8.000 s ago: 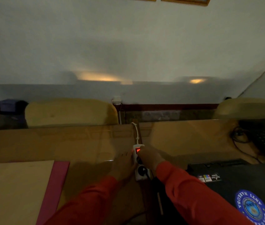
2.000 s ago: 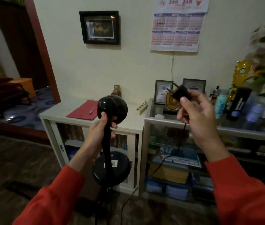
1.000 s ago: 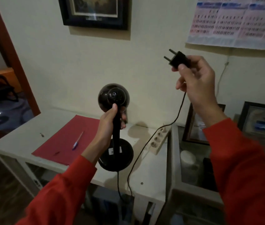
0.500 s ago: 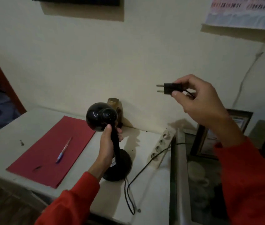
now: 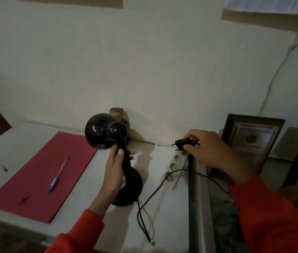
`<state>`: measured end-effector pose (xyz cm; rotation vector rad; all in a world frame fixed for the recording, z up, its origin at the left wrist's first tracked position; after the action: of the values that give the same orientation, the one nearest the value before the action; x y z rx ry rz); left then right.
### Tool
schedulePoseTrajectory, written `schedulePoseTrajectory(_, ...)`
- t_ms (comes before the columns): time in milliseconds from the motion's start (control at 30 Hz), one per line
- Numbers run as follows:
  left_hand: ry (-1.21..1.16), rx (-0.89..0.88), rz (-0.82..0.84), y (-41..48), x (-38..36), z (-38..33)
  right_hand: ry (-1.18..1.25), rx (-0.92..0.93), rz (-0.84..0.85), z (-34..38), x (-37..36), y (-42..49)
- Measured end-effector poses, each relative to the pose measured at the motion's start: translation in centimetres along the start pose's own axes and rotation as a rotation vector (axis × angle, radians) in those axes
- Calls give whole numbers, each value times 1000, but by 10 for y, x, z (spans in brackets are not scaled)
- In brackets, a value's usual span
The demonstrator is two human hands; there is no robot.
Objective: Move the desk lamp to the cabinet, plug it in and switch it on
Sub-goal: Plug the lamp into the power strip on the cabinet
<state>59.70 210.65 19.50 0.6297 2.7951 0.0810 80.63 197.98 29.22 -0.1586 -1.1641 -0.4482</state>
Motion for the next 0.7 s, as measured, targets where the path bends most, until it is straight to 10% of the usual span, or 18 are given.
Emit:
schedulePoseTrajectory(167,315,-290,-334,-53,34,1,35,-13,19,-6,-3,-1)
schedulePoseTrajectory(300,397,-478,-73,-78,-2,7,25,-42,21,-9,-4,-1)
schedulePoseTrajectory(433,478,-278,297,-63,-55,51,-14,-82,30,-12,-6,-2)
schedulePoseTrajectory(700,707,68,420,-38,-82,118,-56,-146,30,-20,4,-8)
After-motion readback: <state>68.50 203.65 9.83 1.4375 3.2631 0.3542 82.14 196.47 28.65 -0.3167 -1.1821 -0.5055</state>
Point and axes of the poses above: each hand's wrist, its own y-axis towards the middle knuckle, its own x-axis out of the back of the hand, z = x × y, the point moved 9 cm from there along y, towards the middle knuckle, and after that the axes turned 10 degrees about -y, right-handed, at the moved point
